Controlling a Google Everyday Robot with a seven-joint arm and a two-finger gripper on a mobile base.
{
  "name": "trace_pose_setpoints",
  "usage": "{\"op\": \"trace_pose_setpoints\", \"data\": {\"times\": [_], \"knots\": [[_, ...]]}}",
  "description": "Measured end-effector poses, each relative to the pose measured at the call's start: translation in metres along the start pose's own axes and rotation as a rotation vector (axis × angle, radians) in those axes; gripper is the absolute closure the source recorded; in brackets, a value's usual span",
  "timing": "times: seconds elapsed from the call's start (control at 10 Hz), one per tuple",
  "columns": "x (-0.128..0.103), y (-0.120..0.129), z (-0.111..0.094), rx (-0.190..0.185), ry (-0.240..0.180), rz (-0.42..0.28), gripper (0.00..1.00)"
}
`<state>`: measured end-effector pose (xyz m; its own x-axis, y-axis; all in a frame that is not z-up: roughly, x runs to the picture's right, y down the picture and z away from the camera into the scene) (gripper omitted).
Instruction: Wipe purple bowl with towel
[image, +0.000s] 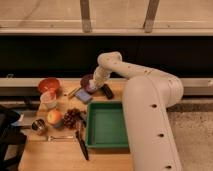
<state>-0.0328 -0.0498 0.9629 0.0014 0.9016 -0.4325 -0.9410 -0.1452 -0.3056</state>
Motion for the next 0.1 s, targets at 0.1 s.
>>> {"op": "trace_pose_setpoints", "data": {"times": [0.1], "knots": [[-0.0075,-0.0036,0.0014,-0.008,-0.005,0.014,1.0]]}}
